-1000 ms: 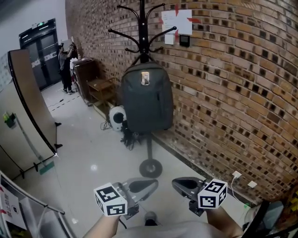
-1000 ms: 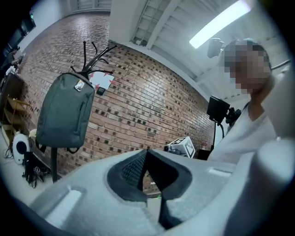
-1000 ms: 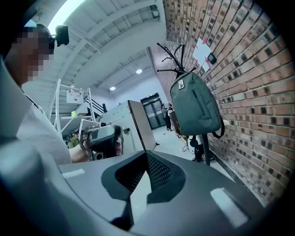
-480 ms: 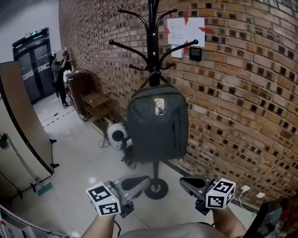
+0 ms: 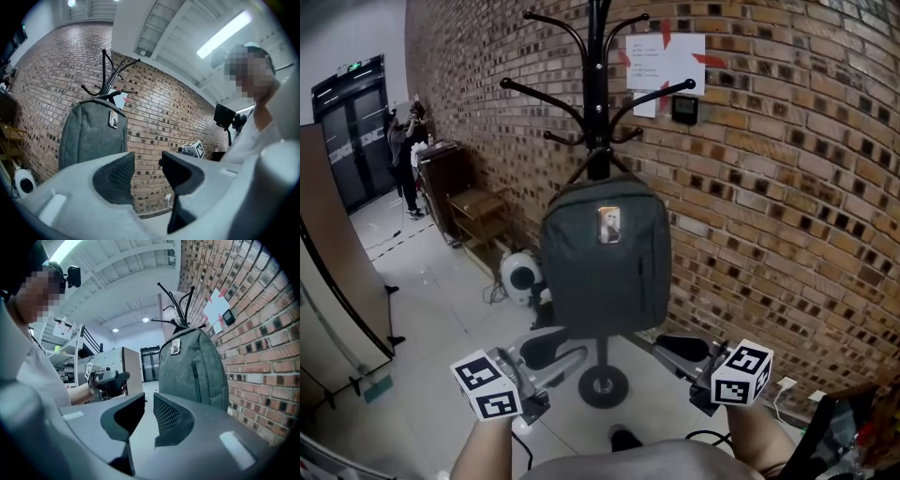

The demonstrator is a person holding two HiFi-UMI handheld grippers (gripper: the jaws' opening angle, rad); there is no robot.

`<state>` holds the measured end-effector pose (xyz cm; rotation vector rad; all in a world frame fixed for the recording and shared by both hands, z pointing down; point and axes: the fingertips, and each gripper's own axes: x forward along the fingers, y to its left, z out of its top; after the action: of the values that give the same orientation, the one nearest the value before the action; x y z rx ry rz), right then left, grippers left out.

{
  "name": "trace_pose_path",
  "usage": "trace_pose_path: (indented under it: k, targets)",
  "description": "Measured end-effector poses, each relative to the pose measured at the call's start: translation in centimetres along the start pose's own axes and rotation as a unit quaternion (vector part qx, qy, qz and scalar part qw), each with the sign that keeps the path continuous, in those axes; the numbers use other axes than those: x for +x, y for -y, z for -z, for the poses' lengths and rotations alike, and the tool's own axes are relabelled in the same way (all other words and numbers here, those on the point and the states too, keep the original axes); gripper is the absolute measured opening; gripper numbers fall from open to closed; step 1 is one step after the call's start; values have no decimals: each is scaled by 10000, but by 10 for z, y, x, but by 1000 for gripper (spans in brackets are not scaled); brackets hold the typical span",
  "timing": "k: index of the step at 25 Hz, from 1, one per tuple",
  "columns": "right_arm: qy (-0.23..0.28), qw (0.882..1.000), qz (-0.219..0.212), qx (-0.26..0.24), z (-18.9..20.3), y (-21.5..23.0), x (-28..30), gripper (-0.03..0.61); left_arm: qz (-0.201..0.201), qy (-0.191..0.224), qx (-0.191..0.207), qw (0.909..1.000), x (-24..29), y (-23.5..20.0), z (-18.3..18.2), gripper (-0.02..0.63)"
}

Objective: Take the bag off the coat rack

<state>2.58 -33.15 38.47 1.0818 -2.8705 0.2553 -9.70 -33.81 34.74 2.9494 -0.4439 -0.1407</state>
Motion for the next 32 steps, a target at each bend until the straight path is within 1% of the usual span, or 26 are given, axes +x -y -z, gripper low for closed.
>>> trace_pose_path:
  k: [1,4,6,7,8,11,12,13,14,16,19,21,22,24,26,29,32]
  targets:
    - [29,10000,-3,-55,-6,7,3,60,-82,7,46,10000,1,-9,-5,190]
    - [227,9996,13,-165,-29,31,10,104,-352,67,150,9992,3,-39,-23,226]
    - [382,9990,-39,-221,-45,45,18,118,-612,131,295,9976,3,-62,-36,252]
    - [427,9987,-93,-271,-52,51,24,138,-728,147,371,9965,3,-74,-43,264]
    - [457,9983,-140,-342,-59,58,30,170,-808,156,424,9957,4,-86,-49,278]
    - [603,9964,-131,-589,-85,82,44,208,-868,157,499,9949,11,-116,-70,311]
    - [664,9954,-111,-680,-96,90,47,231,-866,126,549,9946,14,-125,-77,324]
    - [730,9942,-87,-785,-109,98,49,274,-874,77,623,9942,17,-135,-83,336]
    - [794,9927,-63,-904,-121,105,51,299,-889,21,700,9936,20,-144,-89,353]
    - [868,9895,-24,-1158,-144,119,54,316,-891,-62,771,9930,25,-163,-99,373]
    - [823,9856,4,-1475,-168,145,63,363,-787,-99,769,9939,34,-185,-112,400]
    - [730,9853,-108,-1541,-176,162,74,414,-695,-198,853,9937,42,-199,-115,413]
    - [694,9856,-202,-1526,-179,169,80,441,-611,-281,881,9938,46,-205,-115,431]
    - [651,9868,-419,-1424,-183,180,91,478,-396,-465,870,9943,55,-214,-111,471]
    - [611,9877,-758,-1225,-182,186,100,506,-231,-671,848,9939,63,-221,-105,494]
    - [596,9852,-1350,-875,-179,188,109,540,-12,-845,789,9933,73,-228,-99,500]
    - [624,9809,-1728,-641,-176,188,114,565,283,-845,676,9937,77,-228,-95,508]
